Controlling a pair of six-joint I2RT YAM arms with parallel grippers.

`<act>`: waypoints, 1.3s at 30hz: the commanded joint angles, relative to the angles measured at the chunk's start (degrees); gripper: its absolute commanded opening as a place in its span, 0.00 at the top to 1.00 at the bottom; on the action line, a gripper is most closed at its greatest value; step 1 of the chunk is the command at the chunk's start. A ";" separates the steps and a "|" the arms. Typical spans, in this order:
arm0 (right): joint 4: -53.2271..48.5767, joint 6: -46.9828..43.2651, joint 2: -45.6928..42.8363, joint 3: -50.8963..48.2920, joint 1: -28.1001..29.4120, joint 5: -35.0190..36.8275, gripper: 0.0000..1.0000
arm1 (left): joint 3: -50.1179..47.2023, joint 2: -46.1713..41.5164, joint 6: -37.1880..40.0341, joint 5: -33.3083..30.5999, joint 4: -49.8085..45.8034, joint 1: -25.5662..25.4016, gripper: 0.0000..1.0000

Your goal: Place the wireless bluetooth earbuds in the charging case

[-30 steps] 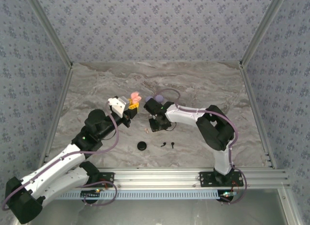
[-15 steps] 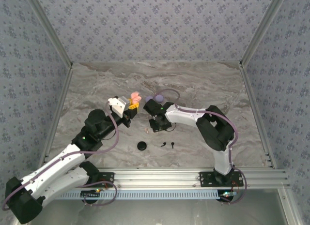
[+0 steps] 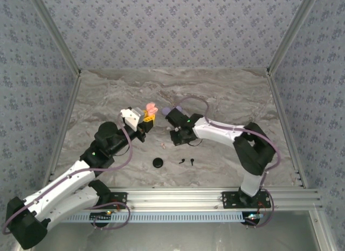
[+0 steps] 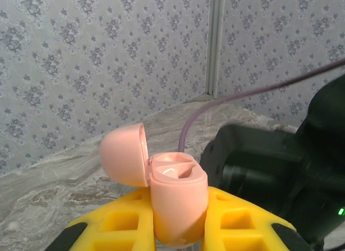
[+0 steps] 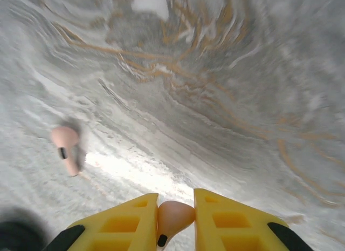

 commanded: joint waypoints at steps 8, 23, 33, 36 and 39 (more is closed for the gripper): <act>4.42 -6.18 -21.73 -0.91 -5.76 -0.10 0.78 | 1.76 7.58 -3.19 9.01 9.27 -0.19 1.00; 7.27 -7.24 -31.21 3.51 -5.15 -1.50 0.77 | 8.65 20.09 -2.81 20.33 13.90 -1.35 1.00; 8.96 -7.17 -31.83 3.03 -3.65 0.31 0.77 | 9.76 22.03 -3.16 20.58 13.92 -2.08 1.00; 9.39 -7.08 -31.87 2.87 -3.39 0.62 0.77 | 9.99 22.35 -3.29 20.54 14.00 -2.20 1.00; 9.69 -7.00 -31.74 2.62 -3.23 0.75 0.77 | 10.13 22.75 -3.60 20.48 14.44 -2.25 1.00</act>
